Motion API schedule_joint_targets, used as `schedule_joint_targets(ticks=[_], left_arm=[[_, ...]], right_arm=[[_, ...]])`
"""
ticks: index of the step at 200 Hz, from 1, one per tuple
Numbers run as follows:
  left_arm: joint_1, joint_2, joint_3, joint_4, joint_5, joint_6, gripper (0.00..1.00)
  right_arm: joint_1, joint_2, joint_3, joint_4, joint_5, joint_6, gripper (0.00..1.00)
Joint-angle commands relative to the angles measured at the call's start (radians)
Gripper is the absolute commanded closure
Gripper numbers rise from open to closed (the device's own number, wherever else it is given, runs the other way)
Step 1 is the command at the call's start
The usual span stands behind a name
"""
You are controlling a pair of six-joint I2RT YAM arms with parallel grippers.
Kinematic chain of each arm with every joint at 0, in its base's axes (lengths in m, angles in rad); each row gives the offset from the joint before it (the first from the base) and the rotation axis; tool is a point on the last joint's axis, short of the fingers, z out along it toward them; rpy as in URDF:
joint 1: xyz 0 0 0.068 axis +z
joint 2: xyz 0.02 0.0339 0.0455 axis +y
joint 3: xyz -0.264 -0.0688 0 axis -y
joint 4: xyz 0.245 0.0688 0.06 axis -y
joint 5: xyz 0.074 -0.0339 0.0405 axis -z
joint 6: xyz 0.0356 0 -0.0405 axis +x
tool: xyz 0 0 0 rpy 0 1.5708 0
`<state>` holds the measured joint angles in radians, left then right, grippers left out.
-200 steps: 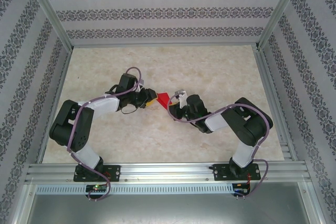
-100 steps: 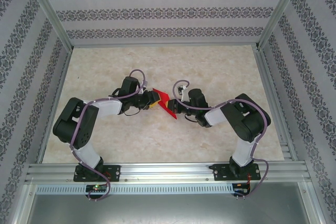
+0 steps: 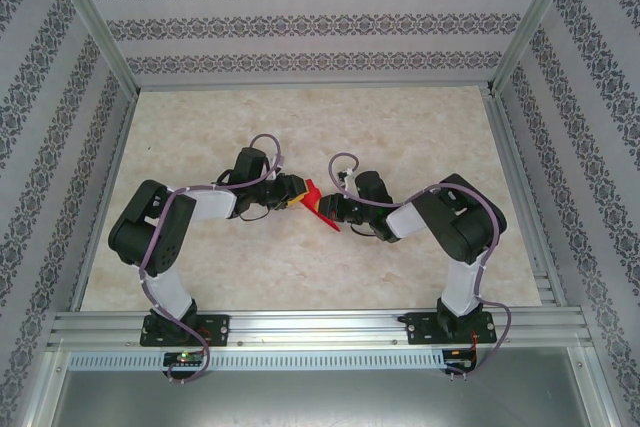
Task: Fold a paper plane with a square sheet of paper (pick it up from the middle)
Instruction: Fold the wing for the fifth time at the center of the table.
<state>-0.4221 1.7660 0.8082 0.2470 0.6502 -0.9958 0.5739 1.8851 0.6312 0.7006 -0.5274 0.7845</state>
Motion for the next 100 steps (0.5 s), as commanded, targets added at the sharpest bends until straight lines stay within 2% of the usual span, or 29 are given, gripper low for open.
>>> schedule_joint_targets(ticks=[1, 100], left_arm=[[-0.017, 0.017, -0.007, 0.058, 0.02, 0.009, 0.67], [-0.024, 0.073, 0.019, 0.089, 0.051, 0.005, 0.69]], right_arm=[[0.005, 0.024, 0.024, -0.004, -0.031, 0.0, 1.0], [0.005, 0.051, 0.043, -0.057, -0.04, -0.022, 0.98]])
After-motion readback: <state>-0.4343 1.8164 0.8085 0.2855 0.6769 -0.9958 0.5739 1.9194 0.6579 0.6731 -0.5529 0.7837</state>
